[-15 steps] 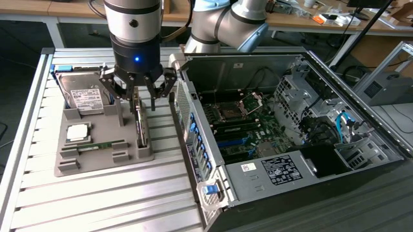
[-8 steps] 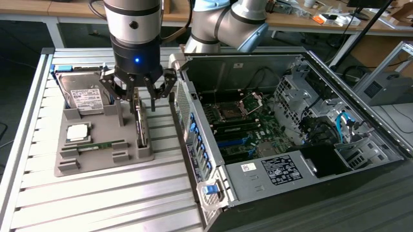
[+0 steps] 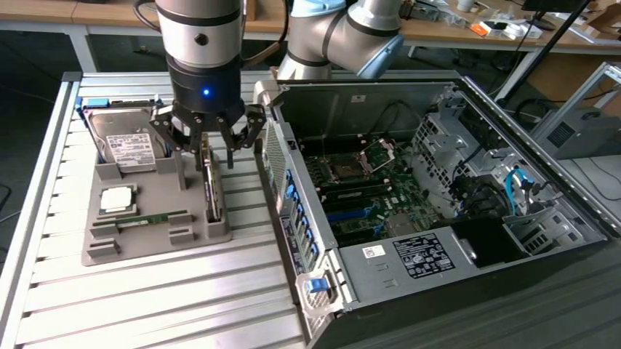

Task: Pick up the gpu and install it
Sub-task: 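Pick up the gpu and move the gpu toward the slot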

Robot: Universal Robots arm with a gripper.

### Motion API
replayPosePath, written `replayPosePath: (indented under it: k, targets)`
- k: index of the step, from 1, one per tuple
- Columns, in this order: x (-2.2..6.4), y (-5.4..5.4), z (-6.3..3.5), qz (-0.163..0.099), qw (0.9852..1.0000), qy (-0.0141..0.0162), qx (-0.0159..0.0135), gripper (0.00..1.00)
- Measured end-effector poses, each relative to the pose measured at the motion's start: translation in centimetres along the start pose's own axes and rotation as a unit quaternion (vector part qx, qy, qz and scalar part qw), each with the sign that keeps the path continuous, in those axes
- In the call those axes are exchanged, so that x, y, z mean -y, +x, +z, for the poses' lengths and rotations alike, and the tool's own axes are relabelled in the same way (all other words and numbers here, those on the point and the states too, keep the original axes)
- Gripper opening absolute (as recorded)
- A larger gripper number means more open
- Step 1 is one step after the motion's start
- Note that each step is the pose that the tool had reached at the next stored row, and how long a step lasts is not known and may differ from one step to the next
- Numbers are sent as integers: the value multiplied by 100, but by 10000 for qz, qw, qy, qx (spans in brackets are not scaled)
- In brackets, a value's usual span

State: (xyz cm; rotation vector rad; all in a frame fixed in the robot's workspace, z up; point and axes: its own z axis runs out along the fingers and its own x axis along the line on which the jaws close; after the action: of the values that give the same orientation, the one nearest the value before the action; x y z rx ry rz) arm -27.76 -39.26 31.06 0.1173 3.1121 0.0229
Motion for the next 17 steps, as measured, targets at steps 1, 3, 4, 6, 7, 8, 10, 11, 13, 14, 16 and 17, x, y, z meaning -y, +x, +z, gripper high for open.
replayPosePath:
  k: [1,3,4,6,7,8,10,11,13,14,16,17]
  targets:
    - [0,0,2,0,10000,0,0,48]
    - [0,0,6,0,10000,0,0,48]
    - [0,0,8,0,10000,0,0,48]
    - [0,0,11,0,10000,0,0,48]
    - [0,1,13,0,10000,0,0,48]
    - [0,0,16,0,10000,0,0,48]
    - [0,1,23,0,10000,0,0,48]
    - [0,1,25,0,10000,0,0,48]
    - [0,1,31,0,10000,0,0,48]
    - [1,1,34,0,10000,0,0,48]
    - [1,1,38,0,10000,0,0,48]
    - [1,1,39,0,10000,0,0,48]
